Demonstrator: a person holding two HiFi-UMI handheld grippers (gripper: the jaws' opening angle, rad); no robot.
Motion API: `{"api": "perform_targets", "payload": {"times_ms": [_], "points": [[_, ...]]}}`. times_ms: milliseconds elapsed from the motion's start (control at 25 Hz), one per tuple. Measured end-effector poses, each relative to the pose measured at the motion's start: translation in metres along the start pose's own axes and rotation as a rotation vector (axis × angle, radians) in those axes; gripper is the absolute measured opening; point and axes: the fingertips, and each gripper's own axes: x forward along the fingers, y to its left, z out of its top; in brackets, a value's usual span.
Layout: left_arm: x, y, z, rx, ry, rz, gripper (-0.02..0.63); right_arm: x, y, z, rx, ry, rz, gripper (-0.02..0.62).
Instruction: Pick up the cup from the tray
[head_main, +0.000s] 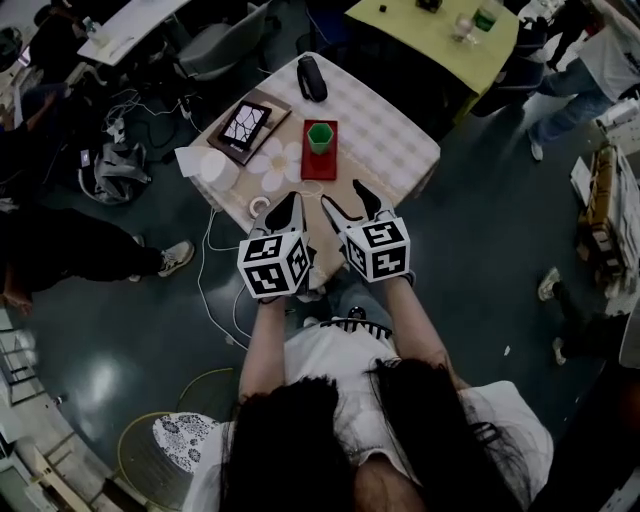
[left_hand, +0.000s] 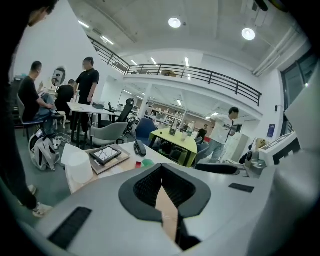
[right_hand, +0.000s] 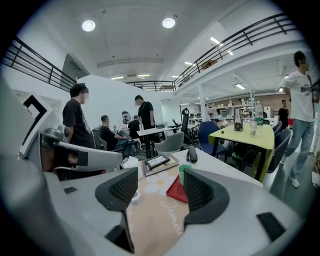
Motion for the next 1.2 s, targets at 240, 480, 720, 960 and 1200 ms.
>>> {"api": "perform_targets", "payload": {"times_ms": [240, 480, 720, 960, 1200], "points": [[0.038, 0.004, 0.015, -0.014, 0.01, 0.032, 0.009, 0.032, -0.029, 0.013, -0.01, 0.029, 0.03, 0.282], [0.077, 0.008, 0.024, -0.041, 0.019, 0.078, 0.009, 0.062, -0.059, 0.02, -0.044, 0.067, 0.061, 0.298], [0.105, 0.013, 0.023, -0.077, 0.044, 0.136, 0.009, 0.088, -0.073, 0.025, -0.062, 0.104, 0.132, 0.322], [0.12, 0.019, 0.03, -0.088, 0.038, 0.173, 0.009, 0.109, -0.087, 0.025, -0.076, 0.125, 0.138, 0.324], [0.128, 0.03, 0.038, -0.064, 0.037, 0.185, 0.009, 0.125, -0.085, 0.022, -0.084, 0.141, 0.131, 0.33]]}}
